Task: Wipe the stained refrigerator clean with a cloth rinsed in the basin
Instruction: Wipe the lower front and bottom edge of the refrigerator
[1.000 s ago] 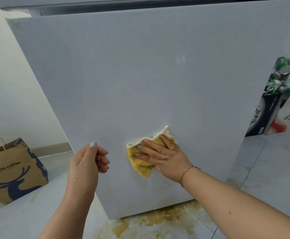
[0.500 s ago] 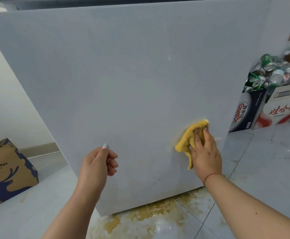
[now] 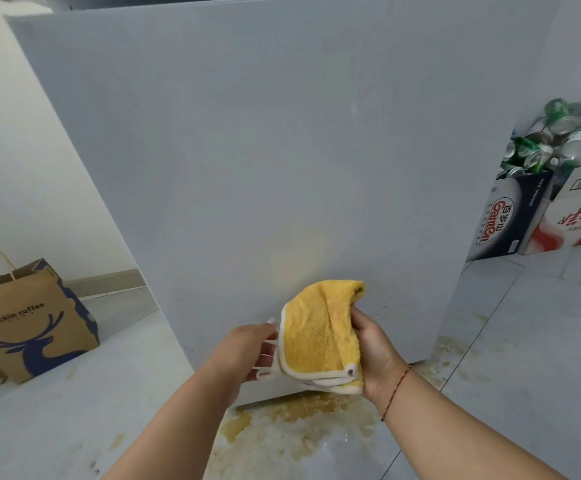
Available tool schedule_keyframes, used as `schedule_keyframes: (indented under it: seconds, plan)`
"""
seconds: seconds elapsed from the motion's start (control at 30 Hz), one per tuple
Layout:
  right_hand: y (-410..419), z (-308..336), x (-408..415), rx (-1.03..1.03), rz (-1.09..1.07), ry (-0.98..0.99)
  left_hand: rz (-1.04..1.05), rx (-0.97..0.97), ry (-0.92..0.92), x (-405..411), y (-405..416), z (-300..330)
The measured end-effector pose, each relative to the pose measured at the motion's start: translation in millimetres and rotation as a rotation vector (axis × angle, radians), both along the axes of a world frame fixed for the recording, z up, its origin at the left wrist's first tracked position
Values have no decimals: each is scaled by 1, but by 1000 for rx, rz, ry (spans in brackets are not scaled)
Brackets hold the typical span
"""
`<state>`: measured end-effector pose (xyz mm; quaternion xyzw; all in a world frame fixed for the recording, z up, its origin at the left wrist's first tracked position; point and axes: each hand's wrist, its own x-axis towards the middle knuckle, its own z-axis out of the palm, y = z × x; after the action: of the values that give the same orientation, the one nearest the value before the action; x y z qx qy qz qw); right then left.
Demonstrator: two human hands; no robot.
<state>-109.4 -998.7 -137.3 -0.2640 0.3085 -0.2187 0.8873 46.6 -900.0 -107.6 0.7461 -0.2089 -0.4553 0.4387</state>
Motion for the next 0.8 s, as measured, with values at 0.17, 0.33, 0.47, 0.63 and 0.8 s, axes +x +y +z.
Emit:
schedule_keyframes:
  seconds: [0.17, 0.33, 0.47, 0.63, 0.8]
  plan:
    - [5, 6, 2, -12, 26, -28, 2, -146, 140, -1, 5, 4]
    - [0, 8, 13, -70, 16, 81, 79, -183, -244, -4, 1, 6]
    - [5, 11, 26, -188, 189, 152, -55, -262, 60, -22, 1, 16]
    - [4, 15, 28, -311, 289, 305, 36, -229, 62, -16, 0, 9]
    - [13, 25, 22, -654, 421, 469, 86, -240, 112, -4, 2, 4]
